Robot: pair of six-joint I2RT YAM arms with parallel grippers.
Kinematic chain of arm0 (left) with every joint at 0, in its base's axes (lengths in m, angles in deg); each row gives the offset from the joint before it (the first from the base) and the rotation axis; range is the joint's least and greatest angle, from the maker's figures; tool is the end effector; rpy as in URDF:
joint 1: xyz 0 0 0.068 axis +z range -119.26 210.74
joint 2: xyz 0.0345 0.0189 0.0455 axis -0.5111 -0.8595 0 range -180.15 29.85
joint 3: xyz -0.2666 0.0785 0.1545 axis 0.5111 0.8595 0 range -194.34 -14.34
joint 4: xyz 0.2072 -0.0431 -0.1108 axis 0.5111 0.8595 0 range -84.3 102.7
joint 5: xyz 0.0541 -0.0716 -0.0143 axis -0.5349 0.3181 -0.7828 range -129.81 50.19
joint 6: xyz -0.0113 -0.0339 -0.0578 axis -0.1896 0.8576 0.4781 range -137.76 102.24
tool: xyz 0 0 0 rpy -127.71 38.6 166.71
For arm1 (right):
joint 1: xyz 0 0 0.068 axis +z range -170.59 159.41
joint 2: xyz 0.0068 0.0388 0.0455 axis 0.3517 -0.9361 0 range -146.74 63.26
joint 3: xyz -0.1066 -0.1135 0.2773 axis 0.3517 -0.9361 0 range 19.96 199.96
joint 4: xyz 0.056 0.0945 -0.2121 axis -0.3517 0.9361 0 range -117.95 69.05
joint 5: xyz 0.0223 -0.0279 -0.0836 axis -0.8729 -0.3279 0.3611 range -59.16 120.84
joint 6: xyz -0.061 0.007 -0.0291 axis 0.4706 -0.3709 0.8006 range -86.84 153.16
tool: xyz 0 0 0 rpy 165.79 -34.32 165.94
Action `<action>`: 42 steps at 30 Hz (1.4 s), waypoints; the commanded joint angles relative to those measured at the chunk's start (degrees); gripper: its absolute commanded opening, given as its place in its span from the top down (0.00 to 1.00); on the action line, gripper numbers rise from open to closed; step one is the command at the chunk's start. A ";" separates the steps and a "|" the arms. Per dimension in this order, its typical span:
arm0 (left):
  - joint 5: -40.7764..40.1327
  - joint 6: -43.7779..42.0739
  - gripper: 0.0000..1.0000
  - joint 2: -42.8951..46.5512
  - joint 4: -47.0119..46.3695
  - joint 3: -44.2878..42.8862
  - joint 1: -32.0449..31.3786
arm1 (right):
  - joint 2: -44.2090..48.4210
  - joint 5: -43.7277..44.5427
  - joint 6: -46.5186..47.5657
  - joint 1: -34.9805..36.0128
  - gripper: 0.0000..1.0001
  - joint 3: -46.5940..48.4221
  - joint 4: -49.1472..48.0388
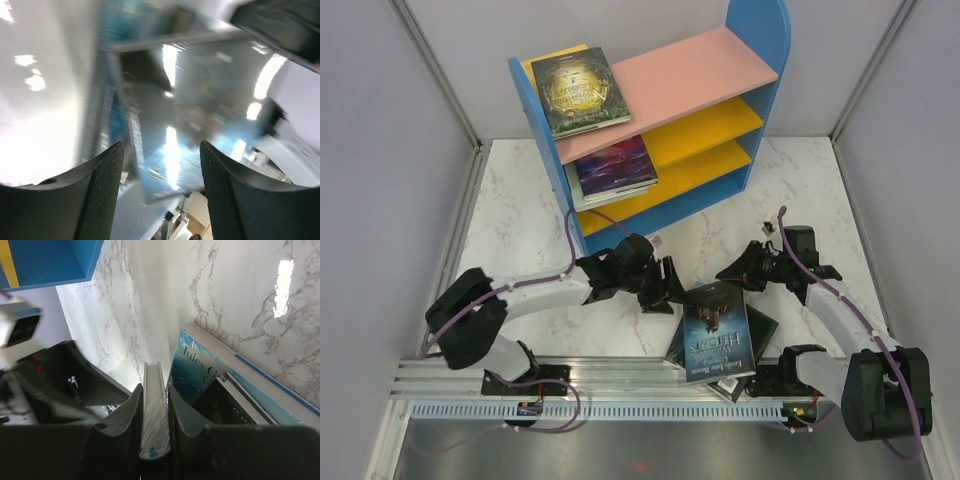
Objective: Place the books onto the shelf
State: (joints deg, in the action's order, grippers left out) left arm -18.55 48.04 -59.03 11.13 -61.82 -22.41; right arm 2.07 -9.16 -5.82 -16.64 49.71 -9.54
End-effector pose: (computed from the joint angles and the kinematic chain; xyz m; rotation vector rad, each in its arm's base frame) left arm 0.1669 -0.2555 0.2320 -0.1022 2.8131 -1.2245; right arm 0.1619 0.0464 0.2332 0.4335 2.4747 1.1767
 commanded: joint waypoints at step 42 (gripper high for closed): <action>-12.21 -3.75 0.25 30.16 6.00 19.00 9.18 | -0.34 13.29 -10.93 17.66 0.02 -3.72 0.67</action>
State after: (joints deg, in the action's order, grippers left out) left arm -27.99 48.69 -31.30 14.63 -43.42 -15.96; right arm 0.26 -1.62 -17.21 -2.44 48.82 -10.87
